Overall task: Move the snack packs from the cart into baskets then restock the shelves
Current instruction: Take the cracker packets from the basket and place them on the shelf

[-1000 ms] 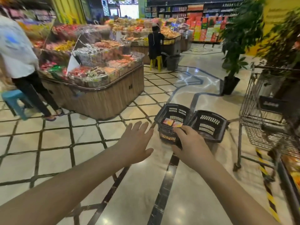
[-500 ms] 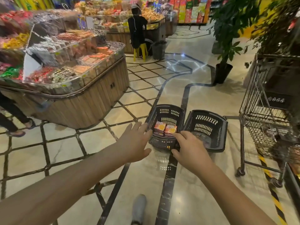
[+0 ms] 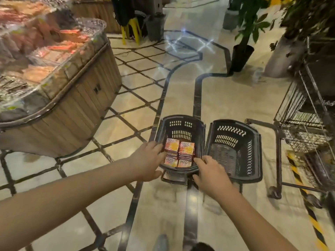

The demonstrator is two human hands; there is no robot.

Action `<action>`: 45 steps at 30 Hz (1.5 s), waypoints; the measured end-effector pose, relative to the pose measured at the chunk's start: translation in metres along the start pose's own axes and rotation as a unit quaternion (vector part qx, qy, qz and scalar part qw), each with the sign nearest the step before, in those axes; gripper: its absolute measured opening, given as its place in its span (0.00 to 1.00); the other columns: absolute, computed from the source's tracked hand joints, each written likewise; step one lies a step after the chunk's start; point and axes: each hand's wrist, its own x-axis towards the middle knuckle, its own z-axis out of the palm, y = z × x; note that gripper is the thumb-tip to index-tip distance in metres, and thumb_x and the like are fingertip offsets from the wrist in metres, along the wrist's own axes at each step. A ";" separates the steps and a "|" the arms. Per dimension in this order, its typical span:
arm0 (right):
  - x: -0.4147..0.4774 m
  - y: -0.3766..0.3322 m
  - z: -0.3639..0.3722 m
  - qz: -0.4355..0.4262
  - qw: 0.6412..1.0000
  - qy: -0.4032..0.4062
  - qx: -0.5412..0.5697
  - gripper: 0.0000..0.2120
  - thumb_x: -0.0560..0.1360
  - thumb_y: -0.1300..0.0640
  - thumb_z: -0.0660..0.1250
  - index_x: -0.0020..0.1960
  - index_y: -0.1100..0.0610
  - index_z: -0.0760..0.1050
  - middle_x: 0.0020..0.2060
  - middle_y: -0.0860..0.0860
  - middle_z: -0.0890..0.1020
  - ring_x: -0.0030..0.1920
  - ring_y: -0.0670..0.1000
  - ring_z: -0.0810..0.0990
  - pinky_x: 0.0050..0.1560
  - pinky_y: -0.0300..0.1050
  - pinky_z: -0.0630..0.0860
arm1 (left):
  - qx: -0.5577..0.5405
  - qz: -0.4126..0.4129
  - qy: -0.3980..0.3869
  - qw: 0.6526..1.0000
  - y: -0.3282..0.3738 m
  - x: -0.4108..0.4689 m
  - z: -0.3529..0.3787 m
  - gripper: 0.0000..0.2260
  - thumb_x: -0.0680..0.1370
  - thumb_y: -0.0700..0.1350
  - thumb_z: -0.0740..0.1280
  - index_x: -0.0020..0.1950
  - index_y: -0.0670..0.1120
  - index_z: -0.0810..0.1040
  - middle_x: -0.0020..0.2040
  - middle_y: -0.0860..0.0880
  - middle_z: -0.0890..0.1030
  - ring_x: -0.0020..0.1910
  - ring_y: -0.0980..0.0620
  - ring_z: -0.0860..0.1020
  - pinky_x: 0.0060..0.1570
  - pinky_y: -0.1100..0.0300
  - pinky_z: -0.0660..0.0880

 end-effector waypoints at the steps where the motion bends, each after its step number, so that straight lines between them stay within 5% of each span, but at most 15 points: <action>1: 0.016 0.004 0.002 0.002 1.000 -0.006 0.004 0.28 0.78 0.45 0.65 0.76 0.49 0.64 0.69 0.52 0.71 0.68 0.55 0.72 0.67 0.51 0.71 | 0.005 0.011 -0.009 1.000 -0.008 0.018 0.001 0.33 0.81 0.61 0.62 0.82 0.47 0.58 0.82 0.40 0.58 0.80 0.39 0.58 0.79 0.44 0.57; 13: 0.237 0.077 0.070 0.015 0.989 -0.120 0.088 0.26 0.80 0.47 0.63 0.76 0.52 0.65 0.70 0.54 0.70 0.68 0.56 0.72 0.66 0.52 0.72 | -0.118 0.001 -0.124 0.985 -0.061 0.261 0.072 0.27 0.81 0.58 0.63 0.75 0.47 0.66 0.75 0.44 0.67 0.74 0.43 0.66 0.71 0.48 0.68; 22: 0.354 0.112 0.192 0.082 0.954 -0.249 0.148 0.27 0.82 0.48 0.62 0.77 0.56 0.63 0.71 0.57 0.68 0.68 0.59 0.72 0.64 0.52 0.75 | -0.190 -0.054 -0.204 0.959 -0.084 0.407 0.202 0.25 0.80 0.58 0.64 0.73 0.48 0.68 0.71 0.43 0.70 0.71 0.42 0.69 0.68 0.45 0.73; 33: 0.454 0.118 0.345 0.146 0.929 -0.318 0.123 0.25 0.81 0.47 0.63 0.75 0.54 0.64 0.68 0.56 0.68 0.67 0.61 0.71 0.61 0.55 0.74 | -0.201 -0.019 -0.269 0.942 -0.072 0.522 0.363 0.28 0.81 0.57 0.64 0.77 0.45 0.65 0.73 0.41 0.66 0.72 0.41 0.68 0.67 0.45 0.72; 39: 0.485 0.125 0.410 0.138 0.932 -0.332 0.042 0.24 0.80 0.49 0.63 0.74 0.54 0.65 0.70 0.58 0.66 0.69 0.60 0.68 0.65 0.54 0.71 | -0.182 -0.028 -0.315 0.931 -0.052 0.555 0.439 0.31 0.82 0.55 0.65 0.80 0.43 0.61 0.78 0.39 0.60 0.76 0.39 0.62 0.71 0.44 0.69; 45: 0.500 0.129 0.466 0.144 0.917 -0.372 0.008 0.27 0.79 0.50 0.65 0.76 0.54 0.62 0.73 0.59 0.62 0.71 0.62 0.66 0.67 0.56 0.69 | -0.164 -0.042 -0.357 0.918 -0.031 0.576 0.494 0.36 0.81 0.48 0.67 0.84 0.46 0.50 0.83 0.39 0.42 0.82 0.36 0.46 0.78 0.39 0.54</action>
